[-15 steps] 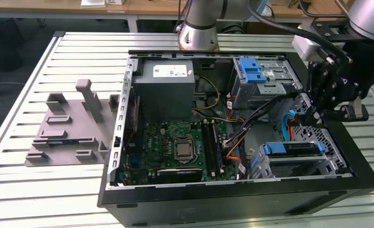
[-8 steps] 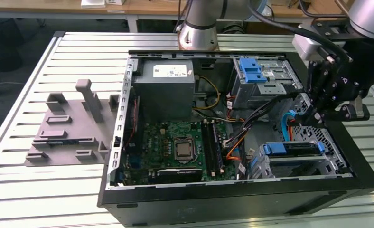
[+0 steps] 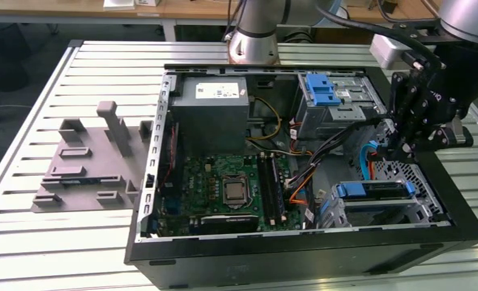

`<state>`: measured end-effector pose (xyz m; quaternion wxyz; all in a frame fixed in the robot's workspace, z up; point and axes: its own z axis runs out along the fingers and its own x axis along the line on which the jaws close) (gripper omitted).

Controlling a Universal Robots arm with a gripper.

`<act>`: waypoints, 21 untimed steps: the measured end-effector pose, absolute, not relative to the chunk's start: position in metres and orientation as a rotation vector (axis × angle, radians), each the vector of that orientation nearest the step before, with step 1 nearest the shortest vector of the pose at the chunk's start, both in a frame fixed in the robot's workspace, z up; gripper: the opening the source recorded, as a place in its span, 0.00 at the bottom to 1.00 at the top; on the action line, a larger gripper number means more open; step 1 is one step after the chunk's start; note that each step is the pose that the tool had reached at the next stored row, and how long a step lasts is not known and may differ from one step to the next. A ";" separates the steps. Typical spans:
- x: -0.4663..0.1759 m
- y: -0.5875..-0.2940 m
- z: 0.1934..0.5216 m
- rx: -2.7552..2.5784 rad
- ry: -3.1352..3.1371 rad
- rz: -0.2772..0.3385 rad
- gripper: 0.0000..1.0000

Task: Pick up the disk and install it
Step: 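Insert the first disk wire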

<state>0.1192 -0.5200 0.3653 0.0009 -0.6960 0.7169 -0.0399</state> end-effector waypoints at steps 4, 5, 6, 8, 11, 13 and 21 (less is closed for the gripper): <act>0.119 -0.517 0.365 -2.195 2.260 -0.149 0.32; 0.119 -0.516 0.364 -2.198 2.262 -0.155 0.32; 0.119 -0.515 0.364 -2.200 2.264 -0.159 0.32; 0.119 -0.513 0.363 -2.201 2.265 -0.163 0.32; 0.119 -0.511 0.361 -2.202 2.266 -0.166 0.32; 0.119 -0.511 0.359 -2.203 2.268 -0.170 0.32; 0.121 -0.510 0.354 -2.207 2.277 -0.186 0.32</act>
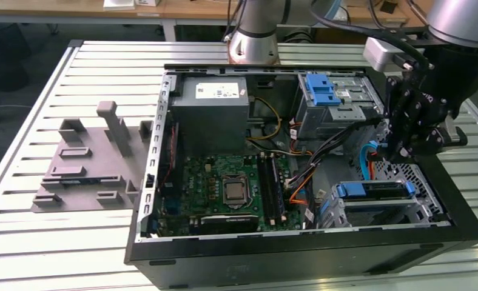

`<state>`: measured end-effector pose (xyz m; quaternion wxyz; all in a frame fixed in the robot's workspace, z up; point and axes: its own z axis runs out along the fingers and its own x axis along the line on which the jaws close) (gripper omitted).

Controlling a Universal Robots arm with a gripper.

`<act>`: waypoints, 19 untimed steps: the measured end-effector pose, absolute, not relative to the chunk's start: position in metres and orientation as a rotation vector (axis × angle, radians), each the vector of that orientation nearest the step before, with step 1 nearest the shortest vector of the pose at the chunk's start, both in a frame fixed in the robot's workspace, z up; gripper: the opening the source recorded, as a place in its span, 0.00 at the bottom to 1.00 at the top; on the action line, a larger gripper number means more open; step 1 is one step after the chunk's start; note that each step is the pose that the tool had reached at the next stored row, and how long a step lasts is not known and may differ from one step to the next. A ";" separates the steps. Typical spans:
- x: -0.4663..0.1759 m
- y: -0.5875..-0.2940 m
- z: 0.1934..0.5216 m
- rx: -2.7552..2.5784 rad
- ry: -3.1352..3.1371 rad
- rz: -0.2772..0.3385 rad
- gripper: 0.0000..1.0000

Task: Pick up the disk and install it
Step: 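Insert the first disk wire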

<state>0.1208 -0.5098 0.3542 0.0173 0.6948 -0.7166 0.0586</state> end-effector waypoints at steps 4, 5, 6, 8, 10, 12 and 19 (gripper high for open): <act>0.121 -0.509 0.354 2.155 -2.224 0.189 0.18; 0.122 -0.509 0.354 2.155 -2.224 0.189 0.17; 0.122 -0.509 0.354 2.154 -2.224 0.189 0.17; 0.122 -0.509 0.354 2.154 -2.224 0.188 0.17; 0.122 -0.509 0.353 2.154 -2.224 0.188 0.17; 0.122 -0.509 0.353 2.154 -2.223 0.186 0.17; 0.122 -0.521 0.346 2.150 -2.219 0.177 0.17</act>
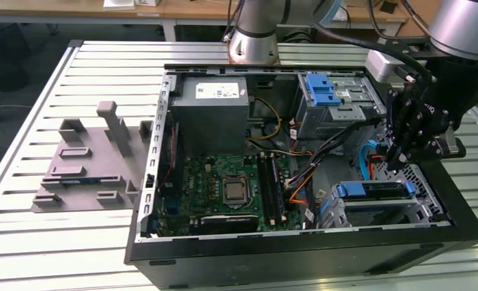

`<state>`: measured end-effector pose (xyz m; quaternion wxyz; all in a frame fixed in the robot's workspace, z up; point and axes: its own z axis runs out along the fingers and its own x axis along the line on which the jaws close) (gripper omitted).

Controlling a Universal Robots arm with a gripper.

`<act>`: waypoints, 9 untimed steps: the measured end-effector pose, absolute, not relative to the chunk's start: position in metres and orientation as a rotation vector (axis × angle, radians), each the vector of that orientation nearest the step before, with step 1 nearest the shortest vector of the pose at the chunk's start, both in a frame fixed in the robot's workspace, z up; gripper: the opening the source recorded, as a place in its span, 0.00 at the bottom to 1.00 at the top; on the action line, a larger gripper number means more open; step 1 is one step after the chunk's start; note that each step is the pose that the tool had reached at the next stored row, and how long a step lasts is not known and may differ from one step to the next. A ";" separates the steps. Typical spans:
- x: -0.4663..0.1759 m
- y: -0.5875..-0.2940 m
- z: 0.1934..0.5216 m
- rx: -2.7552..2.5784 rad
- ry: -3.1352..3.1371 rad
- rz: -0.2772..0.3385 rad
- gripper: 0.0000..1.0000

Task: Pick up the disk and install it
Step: 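Insert the first disk wire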

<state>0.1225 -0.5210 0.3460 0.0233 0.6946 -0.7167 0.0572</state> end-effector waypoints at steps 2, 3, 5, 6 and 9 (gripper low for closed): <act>0.122 -0.524 0.344 2.148 -2.216 0.171 0.17; 0.122 -0.524 0.343 2.147 -2.215 0.168 0.17; 0.122 -0.524 0.342 2.146 -2.213 0.167 0.17; 0.122 -0.524 0.342 2.145 -2.212 0.163 0.17; 0.122 -0.525 0.341 2.140 -2.205 0.149 0.17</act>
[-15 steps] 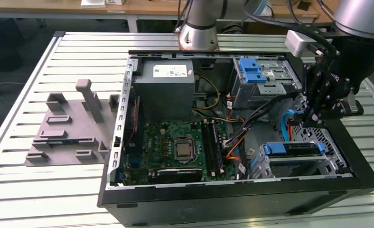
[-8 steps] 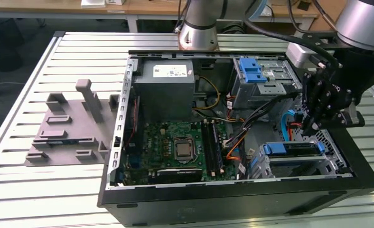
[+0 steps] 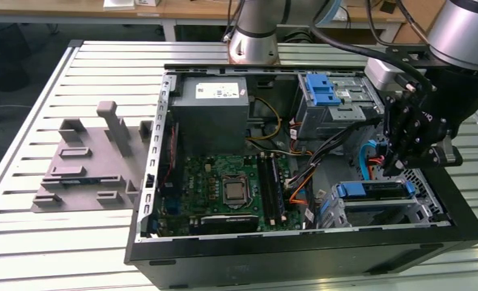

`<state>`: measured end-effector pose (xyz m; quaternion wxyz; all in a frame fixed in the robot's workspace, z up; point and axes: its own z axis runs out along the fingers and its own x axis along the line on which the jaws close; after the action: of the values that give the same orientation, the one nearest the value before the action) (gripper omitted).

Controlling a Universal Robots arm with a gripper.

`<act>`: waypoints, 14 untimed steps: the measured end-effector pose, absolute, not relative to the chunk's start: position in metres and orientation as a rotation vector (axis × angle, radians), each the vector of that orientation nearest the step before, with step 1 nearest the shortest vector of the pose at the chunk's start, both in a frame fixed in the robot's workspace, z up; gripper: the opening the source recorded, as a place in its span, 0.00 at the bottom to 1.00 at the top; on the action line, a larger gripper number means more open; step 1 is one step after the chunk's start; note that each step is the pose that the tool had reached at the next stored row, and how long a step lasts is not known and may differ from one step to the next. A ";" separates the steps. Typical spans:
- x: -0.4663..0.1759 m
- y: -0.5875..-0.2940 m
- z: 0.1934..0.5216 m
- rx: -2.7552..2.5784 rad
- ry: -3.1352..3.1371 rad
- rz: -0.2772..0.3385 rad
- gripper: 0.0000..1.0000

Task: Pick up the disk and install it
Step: 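Insert the first disk wire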

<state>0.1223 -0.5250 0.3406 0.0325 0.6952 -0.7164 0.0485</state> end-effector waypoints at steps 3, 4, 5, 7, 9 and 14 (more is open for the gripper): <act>0.122 -0.530 0.339 2.137 -2.203 0.143 0.17; 0.122 -0.533 0.338 2.136 -2.203 0.142 0.17; 0.122 -0.534 0.338 2.135 -2.203 0.141 0.17; 0.122 -0.535 0.337 2.133 -2.205 0.140 0.17; 0.122 -0.535 0.337 2.130 -2.206 0.139 0.17; 0.122 -0.535 0.334 2.126 -2.207 0.135 0.17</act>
<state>0.1224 -0.5355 0.3345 0.0371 0.6925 -0.7191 0.0440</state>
